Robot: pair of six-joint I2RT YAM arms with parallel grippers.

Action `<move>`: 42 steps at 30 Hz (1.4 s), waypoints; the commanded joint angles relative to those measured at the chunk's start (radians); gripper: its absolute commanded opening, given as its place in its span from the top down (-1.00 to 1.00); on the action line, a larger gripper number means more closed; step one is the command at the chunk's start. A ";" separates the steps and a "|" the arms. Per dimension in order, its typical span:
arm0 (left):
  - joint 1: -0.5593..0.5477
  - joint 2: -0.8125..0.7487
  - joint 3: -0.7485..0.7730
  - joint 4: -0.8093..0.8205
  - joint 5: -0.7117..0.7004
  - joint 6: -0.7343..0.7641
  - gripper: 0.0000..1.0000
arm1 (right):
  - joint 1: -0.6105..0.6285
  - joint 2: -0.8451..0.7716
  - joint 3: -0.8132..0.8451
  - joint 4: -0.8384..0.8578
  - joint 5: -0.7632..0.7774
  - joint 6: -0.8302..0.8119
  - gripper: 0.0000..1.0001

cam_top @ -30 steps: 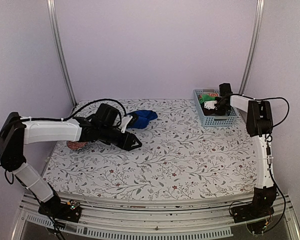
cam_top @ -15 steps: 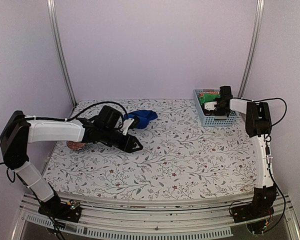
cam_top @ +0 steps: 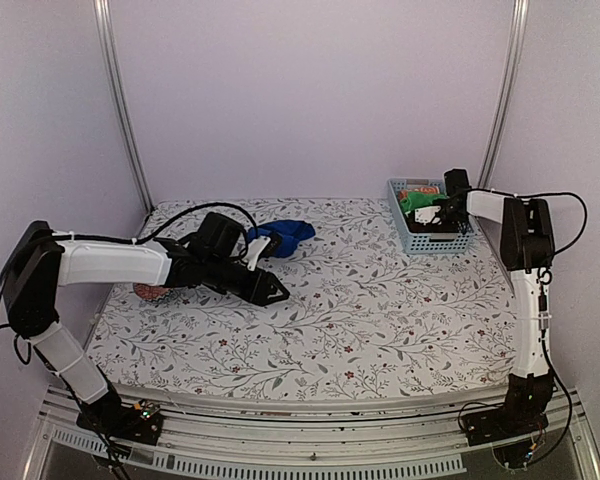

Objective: Roll the towels
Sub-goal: Place the towel in the bin, then pick up the towel from the center of the board.

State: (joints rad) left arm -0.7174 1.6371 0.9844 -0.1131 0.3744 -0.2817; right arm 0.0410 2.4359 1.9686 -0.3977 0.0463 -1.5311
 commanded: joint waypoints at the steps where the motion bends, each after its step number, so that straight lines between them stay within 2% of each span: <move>1: -0.014 0.005 -0.022 0.026 0.012 0.007 0.08 | -0.007 -0.067 -0.020 -0.125 -0.005 0.005 -0.38; 20: -0.016 -0.033 -0.034 0.026 -0.017 0.026 0.07 | -0.007 -0.267 -0.045 -0.311 -0.036 0.017 -0.48; 25: -0.016 -0.039 -0.026 0.022 -0.047 0.023 0.06 | 0.003 -0.362 -0.048 -0.370 -0.111 0.076 -0.49; 28: -0.016 -0.035 -0.013 0.014 -0.088 0.015 0.06 | 0.036 -0.455 -0.087 -0.351 -0.149 0.216 -0.49; 31: -0.016 -0.011 0.019 0.002 -0.189 0.002 0.07 | 0.095 -0.579 -0.168 -0.347 -0.217 0.459 -0.48; 34: -0.013 0.044 0.095 -0.031 -0.326 -0.013 0.06 | 0.141 -0.723 -0.315 -0.304 -0.358 0.736 -0.47; 38: -0.011 0.149 0.237 -0.089 -0.540 -0.004 0.06 | 0.154 -0.896 -0.558 -0.160 -0.508 1.023 -0.42; 42: 0.018 0.292 0.388 -0.129 -0.629 0.032 0.05 | 0.154 -1.005 -0.770 -0.032 -0.515 1.106 -0.37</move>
State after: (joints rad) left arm -0.7185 1.8145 1.2629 -0.1772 -0.0834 -0.2802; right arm 0.2119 1.4822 1.3651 -0.5663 -0.3889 -0.6575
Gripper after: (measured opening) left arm 0.473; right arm 0.690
